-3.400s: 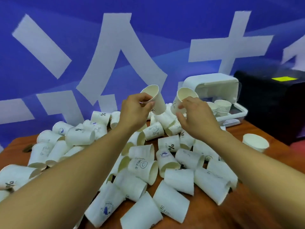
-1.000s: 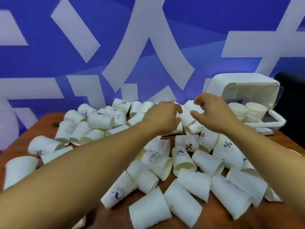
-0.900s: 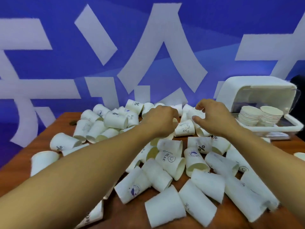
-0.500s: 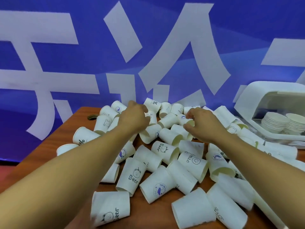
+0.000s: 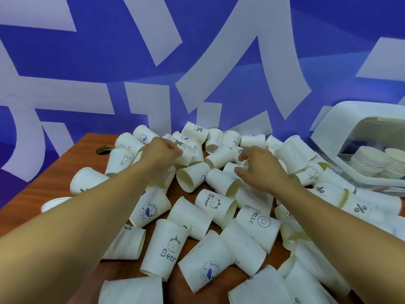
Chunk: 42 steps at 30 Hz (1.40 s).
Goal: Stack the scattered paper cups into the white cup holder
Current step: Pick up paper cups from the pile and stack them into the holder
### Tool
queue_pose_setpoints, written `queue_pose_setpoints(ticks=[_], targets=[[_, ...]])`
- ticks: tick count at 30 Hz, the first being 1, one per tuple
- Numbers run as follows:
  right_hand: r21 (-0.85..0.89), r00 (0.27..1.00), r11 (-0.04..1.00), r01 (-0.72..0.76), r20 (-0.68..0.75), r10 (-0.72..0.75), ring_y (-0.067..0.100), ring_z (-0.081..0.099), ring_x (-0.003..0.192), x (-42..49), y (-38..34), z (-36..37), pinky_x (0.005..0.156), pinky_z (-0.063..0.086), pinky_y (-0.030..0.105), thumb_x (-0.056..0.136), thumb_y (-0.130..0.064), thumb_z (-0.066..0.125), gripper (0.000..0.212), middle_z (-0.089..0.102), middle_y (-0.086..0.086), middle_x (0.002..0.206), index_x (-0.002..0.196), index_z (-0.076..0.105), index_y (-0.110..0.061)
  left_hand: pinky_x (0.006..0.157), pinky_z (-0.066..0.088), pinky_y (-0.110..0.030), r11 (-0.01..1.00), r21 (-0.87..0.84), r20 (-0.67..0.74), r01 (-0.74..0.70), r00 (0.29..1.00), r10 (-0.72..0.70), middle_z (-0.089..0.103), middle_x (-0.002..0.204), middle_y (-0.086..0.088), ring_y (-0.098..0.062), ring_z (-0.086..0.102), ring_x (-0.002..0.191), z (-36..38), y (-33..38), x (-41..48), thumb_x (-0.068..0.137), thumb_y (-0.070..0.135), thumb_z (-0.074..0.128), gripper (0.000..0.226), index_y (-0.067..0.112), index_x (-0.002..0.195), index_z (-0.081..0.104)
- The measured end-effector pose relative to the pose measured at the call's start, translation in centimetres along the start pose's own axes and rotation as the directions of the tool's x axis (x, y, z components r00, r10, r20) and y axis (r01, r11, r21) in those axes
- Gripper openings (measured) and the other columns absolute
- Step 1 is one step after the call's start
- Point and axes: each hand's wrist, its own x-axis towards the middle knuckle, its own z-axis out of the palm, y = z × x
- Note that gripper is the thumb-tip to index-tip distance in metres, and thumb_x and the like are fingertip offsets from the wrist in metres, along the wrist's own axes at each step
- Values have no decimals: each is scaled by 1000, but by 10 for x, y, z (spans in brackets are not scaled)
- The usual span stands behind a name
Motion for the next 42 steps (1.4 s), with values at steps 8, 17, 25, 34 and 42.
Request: queue_pose_setpoints(ticks=[8,17,25,34,42], targets=[[20,927,939,-343,-154,342,23,59,90,-3,46,-14,72,46,31,88,-30,61,24,66,6,100,104,65,-12,78,52,-32,983,-30,-99,-182,979,178,68,95,2,-21,63,90,23,40,-13,92,27,63,14,20,97,74],[224,691,718,-659,-197,695,32,59,90,-5,114,-32,72,49,36,81,-28,64,31,62,13,102,102,55,-7,63,39,-24,890,152,-7,-430,900,436,67,92,7,-15,60,84,74,89,-24,88,31,62,8,33,80,61],[358,640,626,-693,-93,763,30,59,100,8,141,-22,82,53,38,78,-23,71,44,61,11,111,117,52,-13,64,46,-32,801,210,11,-561,820,572,57,76,5,-19,55,74,108,107,-27,89,26,60,25,21,69,46],[611,626,520,-598,-49,778,25,58,100,25,153,-11,83,50,34,77,-23,77,51,59,7,112,119,52,-11,63,49,-37,810,197,-55,-553,818,572,59,81,3,-21,56,74,137,111,-16,98,31,51,18,24,86,39],[716,738,630,-299,-245,628,14,65,91,13,162,-47,90,52,39,74,-25,79,39,69,-9,80,107,58,-21,62,32,-15,749,147,-143,-646,735,663,69,103,2,-10,51,79,156,144,-21,99,32,53,19,18,110,59]])
